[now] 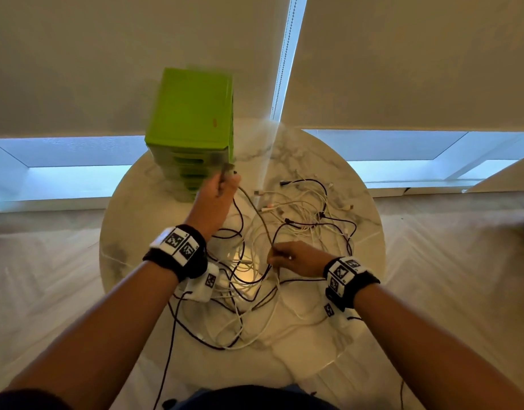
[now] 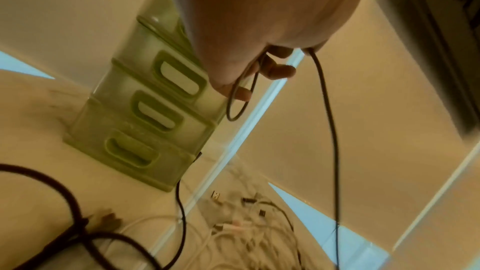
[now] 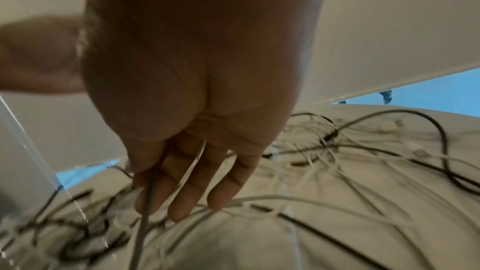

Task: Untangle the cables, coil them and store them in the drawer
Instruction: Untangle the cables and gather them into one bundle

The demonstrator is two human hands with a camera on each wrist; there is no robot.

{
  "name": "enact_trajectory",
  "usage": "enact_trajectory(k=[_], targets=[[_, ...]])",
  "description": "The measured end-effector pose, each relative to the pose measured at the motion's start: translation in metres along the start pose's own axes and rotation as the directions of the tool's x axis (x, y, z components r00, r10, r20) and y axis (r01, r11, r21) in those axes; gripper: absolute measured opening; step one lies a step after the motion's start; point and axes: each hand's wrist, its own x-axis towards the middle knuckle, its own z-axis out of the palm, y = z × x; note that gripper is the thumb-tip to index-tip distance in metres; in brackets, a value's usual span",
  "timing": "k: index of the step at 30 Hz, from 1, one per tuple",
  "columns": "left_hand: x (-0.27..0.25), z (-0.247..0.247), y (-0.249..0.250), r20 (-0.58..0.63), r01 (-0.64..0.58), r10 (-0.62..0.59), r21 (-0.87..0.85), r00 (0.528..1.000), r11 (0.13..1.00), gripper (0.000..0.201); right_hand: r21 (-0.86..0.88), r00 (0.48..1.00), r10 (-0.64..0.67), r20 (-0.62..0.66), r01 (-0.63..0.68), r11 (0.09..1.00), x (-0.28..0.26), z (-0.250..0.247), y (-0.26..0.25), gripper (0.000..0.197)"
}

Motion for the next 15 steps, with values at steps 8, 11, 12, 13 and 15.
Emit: enact_trajectory(k=[8,11,12,13,15], targets=[[0.007,-0.031,0.000,0.154,0.001,-0.007,0.038,0.988,0.999,0.005,-0.013,0.984,0.009,-0.179,-0.011,1.000,-0.003,0.002,0.014,0.024],[0.000,-0.012,-0.019,0.361,-0.051,-0.068,0.309,0.930,0.950,0.016,-0.018,0.952,-0.050,-0.301,0.047,0.999,0.000,-0.014,-0.005,0.025],[-0.004,-0.005,-0.024,0.369,-0.075,-0.062,0.347,0.927,0.935,0.017,-0.022,0.945,-0.078,-0.318,0.075,0.997,0.001,-0.018,-0.011,0.025],[-0.007,0.003,-0.028,0.360,-0.092,-0.049,0.364,0.932,0.927,0.019,-0.028,0.938,-0.108,-0.330,0.105,0.994,0.001,-0.022,-0.016,0.025],[-0.011,0.014,-0.033,0.362,-0.089,-0.056,0.373,0.931,0.924,0.025,-0.047,0.926,-0.166,-0.339,0.159,0.986,0.000,-0.027,-0.023,0.025]])
